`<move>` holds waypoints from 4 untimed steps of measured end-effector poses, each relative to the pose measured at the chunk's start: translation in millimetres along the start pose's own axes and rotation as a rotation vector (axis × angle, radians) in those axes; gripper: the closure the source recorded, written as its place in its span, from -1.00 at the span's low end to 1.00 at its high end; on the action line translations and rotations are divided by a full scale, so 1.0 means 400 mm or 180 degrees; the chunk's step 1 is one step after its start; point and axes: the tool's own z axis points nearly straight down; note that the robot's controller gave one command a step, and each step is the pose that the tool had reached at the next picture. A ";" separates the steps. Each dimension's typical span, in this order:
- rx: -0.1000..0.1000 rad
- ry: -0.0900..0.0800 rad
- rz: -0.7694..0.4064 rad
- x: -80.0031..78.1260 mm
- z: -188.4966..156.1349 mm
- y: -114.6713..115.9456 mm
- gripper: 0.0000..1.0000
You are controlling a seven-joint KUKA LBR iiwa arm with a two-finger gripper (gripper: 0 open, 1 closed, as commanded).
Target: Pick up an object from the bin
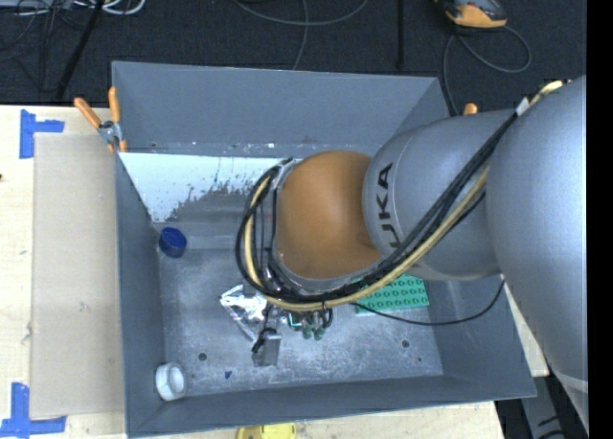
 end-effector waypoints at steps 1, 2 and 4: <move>0.0002 -0.0020 -0.0088 -0.103 0.160 -0.127 -1.00; 0.0001 -0.0022 -0.0080 -0.104 0.159 -0.125 -1.00; -0.0005 -0.0020 -0.0034 -0.105 0.159 -0.128 -1.00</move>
Offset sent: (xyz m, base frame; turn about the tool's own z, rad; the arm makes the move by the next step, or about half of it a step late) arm 0.0402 -0.0474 -0.0599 -0.0318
